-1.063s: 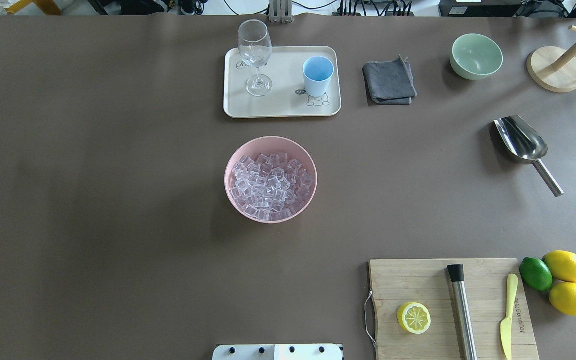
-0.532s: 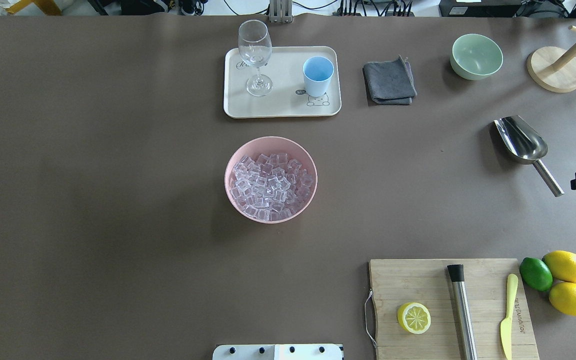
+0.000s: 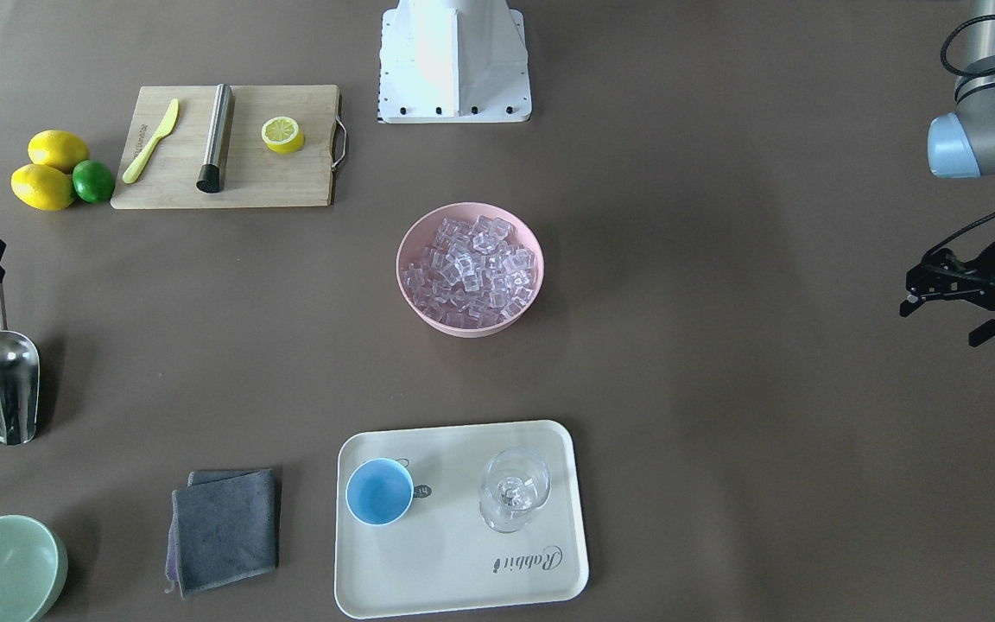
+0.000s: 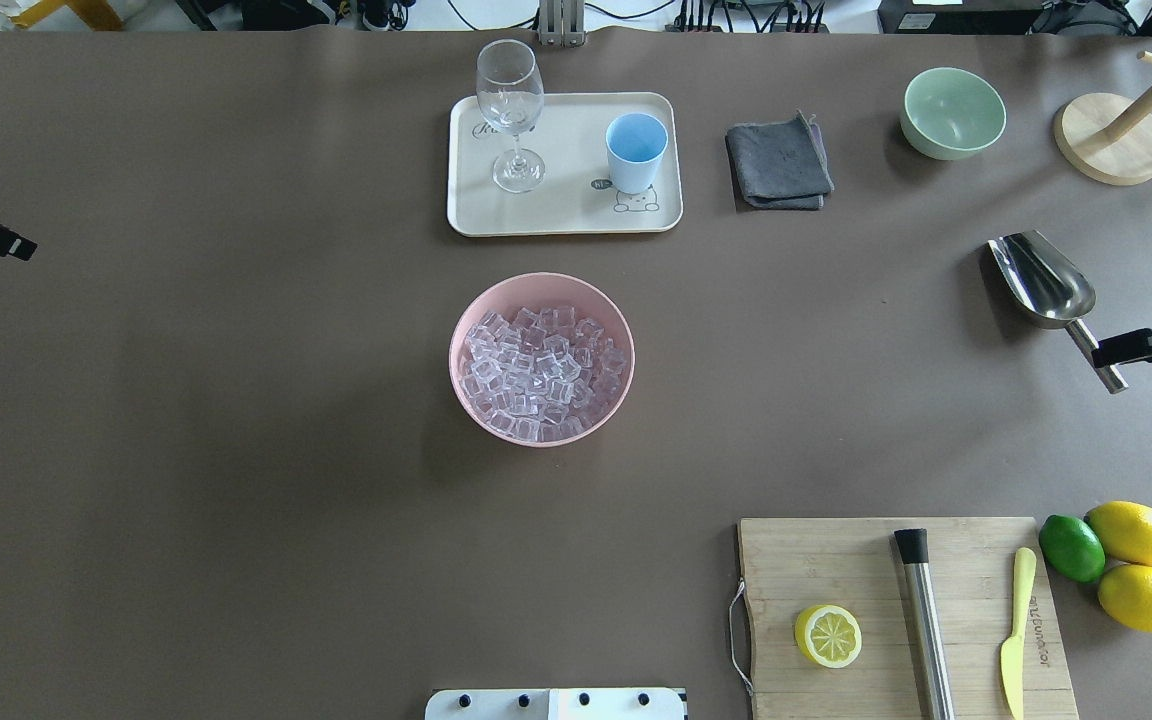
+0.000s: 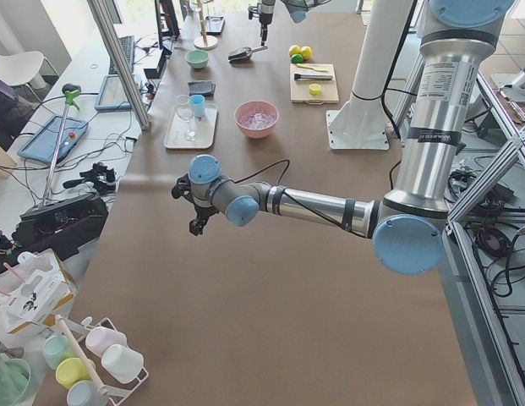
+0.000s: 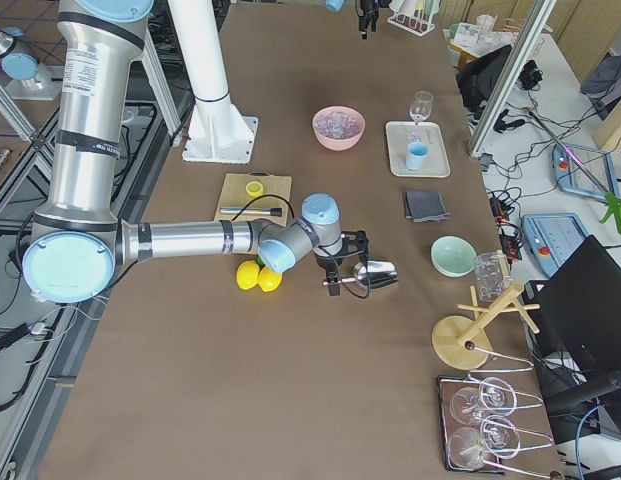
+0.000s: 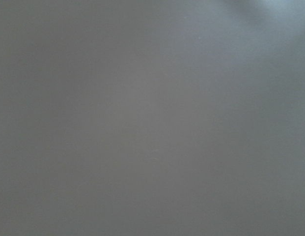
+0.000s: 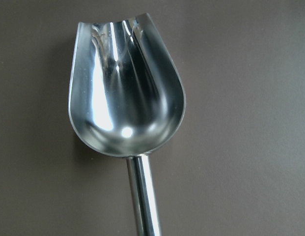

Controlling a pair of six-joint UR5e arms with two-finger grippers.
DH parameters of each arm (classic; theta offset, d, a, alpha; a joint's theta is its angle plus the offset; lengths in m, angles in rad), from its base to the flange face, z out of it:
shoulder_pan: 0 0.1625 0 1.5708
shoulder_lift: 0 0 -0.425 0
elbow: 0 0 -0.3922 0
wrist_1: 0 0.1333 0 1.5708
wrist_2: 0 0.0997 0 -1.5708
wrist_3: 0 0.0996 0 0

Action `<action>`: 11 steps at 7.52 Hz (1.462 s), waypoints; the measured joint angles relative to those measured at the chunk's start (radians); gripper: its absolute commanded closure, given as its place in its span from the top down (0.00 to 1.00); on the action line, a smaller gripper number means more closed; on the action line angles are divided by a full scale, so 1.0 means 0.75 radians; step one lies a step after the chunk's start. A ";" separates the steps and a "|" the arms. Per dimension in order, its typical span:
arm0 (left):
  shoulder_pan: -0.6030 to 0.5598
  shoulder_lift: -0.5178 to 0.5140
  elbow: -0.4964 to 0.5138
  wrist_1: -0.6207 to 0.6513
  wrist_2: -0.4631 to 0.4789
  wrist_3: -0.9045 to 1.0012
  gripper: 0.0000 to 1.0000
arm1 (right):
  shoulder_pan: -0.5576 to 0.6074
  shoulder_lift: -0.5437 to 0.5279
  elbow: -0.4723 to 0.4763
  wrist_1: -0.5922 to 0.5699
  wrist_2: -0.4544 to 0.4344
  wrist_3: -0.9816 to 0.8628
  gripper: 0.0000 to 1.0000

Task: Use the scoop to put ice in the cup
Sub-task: 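Grasp the metal scoop handle with the right gripper while the left approaches the bowl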

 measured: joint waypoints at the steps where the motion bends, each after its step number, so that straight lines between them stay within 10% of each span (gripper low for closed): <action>1: 0.021 -0.001 -0.039 0.000 -0.012 0.000 0.99 | -0.012 0.020 -0.056 0.074 0.000 -0.029 0.95; 4: 0.199 -0.040 -0.104 0.001 -0.025 0.002 0.99 | -0.044 0.050 -0.208 0.287 0.011 -0.047 0.61; 6: 0.273 -0.100 -0.110 0.002 -0.023 0.002 0.99 | -0.066 0.056 -0.221 0.317 0.019 -0.047 0.00; 11: 0.453 -0.255 -0.201 0.000 0.147 0.036 0.99 | -0.072 0.033 -0.150 0.295 0.099 -0.129 0.00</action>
